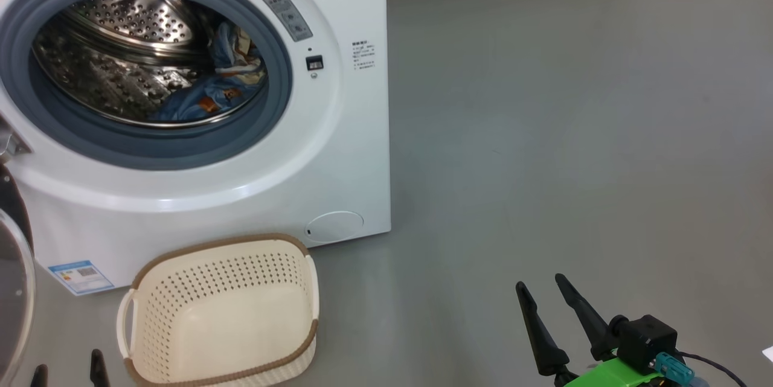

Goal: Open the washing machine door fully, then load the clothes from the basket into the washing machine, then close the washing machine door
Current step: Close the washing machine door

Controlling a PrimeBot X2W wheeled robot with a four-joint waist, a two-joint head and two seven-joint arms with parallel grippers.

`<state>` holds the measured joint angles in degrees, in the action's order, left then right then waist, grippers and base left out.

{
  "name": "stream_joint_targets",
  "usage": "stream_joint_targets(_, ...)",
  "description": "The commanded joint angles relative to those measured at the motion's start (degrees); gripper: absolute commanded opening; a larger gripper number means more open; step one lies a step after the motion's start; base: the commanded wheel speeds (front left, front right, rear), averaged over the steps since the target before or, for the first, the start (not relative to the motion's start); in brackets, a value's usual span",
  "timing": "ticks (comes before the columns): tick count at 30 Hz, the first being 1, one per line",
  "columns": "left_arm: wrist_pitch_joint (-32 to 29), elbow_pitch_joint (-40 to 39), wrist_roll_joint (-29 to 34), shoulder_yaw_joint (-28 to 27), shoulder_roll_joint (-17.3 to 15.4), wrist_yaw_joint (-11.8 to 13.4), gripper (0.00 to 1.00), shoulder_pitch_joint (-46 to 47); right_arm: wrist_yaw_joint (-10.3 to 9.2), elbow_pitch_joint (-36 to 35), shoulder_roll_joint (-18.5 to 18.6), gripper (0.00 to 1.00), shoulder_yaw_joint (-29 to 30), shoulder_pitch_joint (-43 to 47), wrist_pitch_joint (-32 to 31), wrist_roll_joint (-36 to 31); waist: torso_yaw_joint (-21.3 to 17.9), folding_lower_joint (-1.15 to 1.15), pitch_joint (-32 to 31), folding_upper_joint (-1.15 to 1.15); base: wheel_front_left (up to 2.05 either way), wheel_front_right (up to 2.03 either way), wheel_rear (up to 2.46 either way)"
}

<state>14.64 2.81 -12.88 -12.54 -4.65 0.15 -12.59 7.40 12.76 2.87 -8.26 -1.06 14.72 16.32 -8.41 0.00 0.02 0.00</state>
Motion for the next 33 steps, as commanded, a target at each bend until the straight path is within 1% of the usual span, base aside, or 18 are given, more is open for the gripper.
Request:
stream_joint_targets(1, 0.4, -1.3, 0.8, -2.2, -0.5, -0.3, 1.0, 3.2, 0.09, -1.4, 0.0, 1.0, -1.2, -0.3, 0.3, 0.1, -0.1, 0.0, 0.0, 0.0, -0.85, 0.85, 0.0)
stream_joint_targets(8, 0.4, -1.5, 1.9, -2.1, -0.1, -0.5, 1.0, 3.6, 0.09, -1.4, 0.0, 1.0, -1.2, -0.5, 0.3, 0.0, -0.3, 0.0, 0.0, 0.0, -0.32, 0.32, 0.0)
stream_joint_targets(12, 0.4, -1.6, 2.8, -1.8, -0.1, -1.2, 1.0, 3.5, 0.09, -1.6, 0.0, 1.0, -1.0, -0.5, 0.3, -0.1, -0.3, 0.0, 0.1, 0.0, 0.0, 0.0, 0.0)
stream_joint_targets(25, 0.4, -1.3, 3.1, -1.9, 0.3, -1.9, 1.0, 3.3, 0.09, -1.6, 0.0, 1.0, -1.1, -0.4, 0.3, -0.5, 0.3, 0.0, -0.2, 0.0, 0.0, 0.0, 0.0)
stream_joint_targets(33, 0.4, -1.2, 3.3, -1.9, 0.6, -2.0, 1.0, 3.2, 0.09, -1.6, 0.0, 1.0, -1.1, -0.2, 0.3, -0.8, 1.5, 0.0, -0.4, 0.0, 0.0, 0.0, 0.0)
